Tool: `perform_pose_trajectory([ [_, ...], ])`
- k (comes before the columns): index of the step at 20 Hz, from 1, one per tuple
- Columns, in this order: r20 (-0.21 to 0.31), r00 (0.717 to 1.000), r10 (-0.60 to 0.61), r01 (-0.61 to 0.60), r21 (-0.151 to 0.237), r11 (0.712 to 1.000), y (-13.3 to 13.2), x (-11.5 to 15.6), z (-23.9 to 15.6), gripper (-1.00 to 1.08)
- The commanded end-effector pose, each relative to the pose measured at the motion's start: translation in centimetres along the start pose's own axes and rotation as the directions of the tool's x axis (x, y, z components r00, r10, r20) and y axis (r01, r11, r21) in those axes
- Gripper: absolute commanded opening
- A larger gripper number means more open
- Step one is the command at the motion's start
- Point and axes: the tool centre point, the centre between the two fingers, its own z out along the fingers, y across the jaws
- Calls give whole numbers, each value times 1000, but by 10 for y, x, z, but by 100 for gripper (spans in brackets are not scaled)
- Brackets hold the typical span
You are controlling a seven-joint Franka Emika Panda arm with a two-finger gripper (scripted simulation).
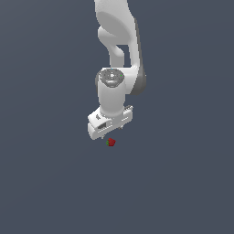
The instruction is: Pick up the object and move it to a goal position.
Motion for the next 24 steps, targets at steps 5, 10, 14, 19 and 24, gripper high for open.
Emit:
perform_pose_trajectory([
  [5, 2, 984, -177, 177, 9, 984, 2, -2, 16, 100],
  [10, -1, 951, -309, 309, 16, 951, 4, -3, 27, 100],
  [14, -6, 912, -409, 409, 22, 912, 5, -4, 36, 100],
  [19, -14, 854, -520, 520, 27, 854, 6, -5, 47, 100],
  [24, -22, 803, -596, 597, 29, 802, 6, -6, 54, 100],
])
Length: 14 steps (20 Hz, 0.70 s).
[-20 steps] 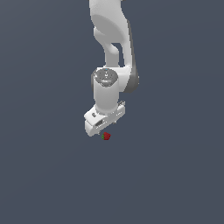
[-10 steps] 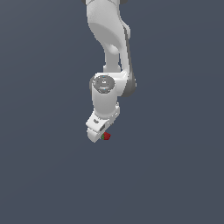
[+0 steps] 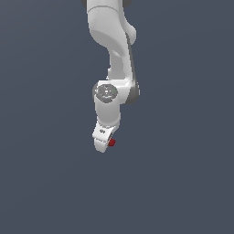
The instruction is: Pick up the object and move it to a goal position.
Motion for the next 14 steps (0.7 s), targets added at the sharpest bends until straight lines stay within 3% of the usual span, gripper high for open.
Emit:
perform_pose_trajectory([
  [1, -3, 999, -42, 42, 1, 999, 0, 0, 3, 100],
  [14, -8, 994, -106, 106, 4, 994, 0, -1, 10, 100],
])
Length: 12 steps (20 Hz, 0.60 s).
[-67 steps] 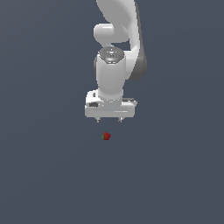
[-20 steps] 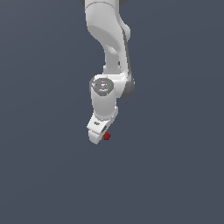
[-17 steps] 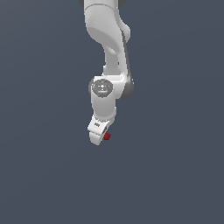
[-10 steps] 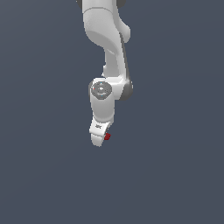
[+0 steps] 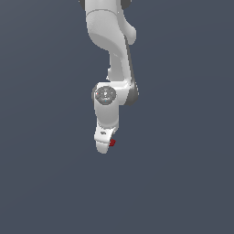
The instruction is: Pick up the object and move it to a goal position.
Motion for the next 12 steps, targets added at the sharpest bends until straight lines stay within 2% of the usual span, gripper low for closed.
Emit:
perform_pose_trajectory([
  [1, 0, 1000, 0, 0, 0, 1000, 0, 0, 3, 100],
  [12, 0, 1000, -5, 5, 0, 1000, -1, 0, 48, 100],
])
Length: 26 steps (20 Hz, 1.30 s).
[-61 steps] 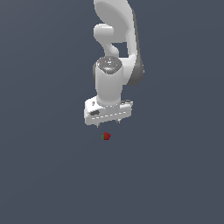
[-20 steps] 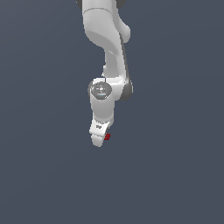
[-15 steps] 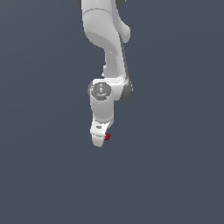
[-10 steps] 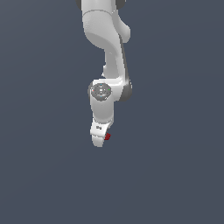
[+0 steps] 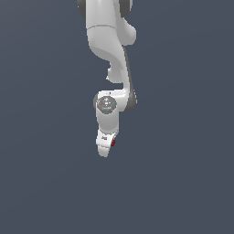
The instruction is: Pick up the object and move it to a goal position.
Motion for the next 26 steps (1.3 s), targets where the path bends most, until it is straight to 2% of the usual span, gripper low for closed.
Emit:
perform_pose_trajectory([
  [1, 0, 1000, 0, 0, -1, 1000, 1, 0, 6, 100],
  [3, 0, 1000, 0, 0, -1, 1000, 1, 0, 7, 100],
  [4, 0, 1000, 0, 0, -1, 1000, 1, 0, 7, -100],
  [17, 0, 1000, 0, 0, -2, 1000, 2, 0, 3, -100],
  [26, 0, 1000, -1, 1, -2, 1000, 5, 5, -41, -100],
])
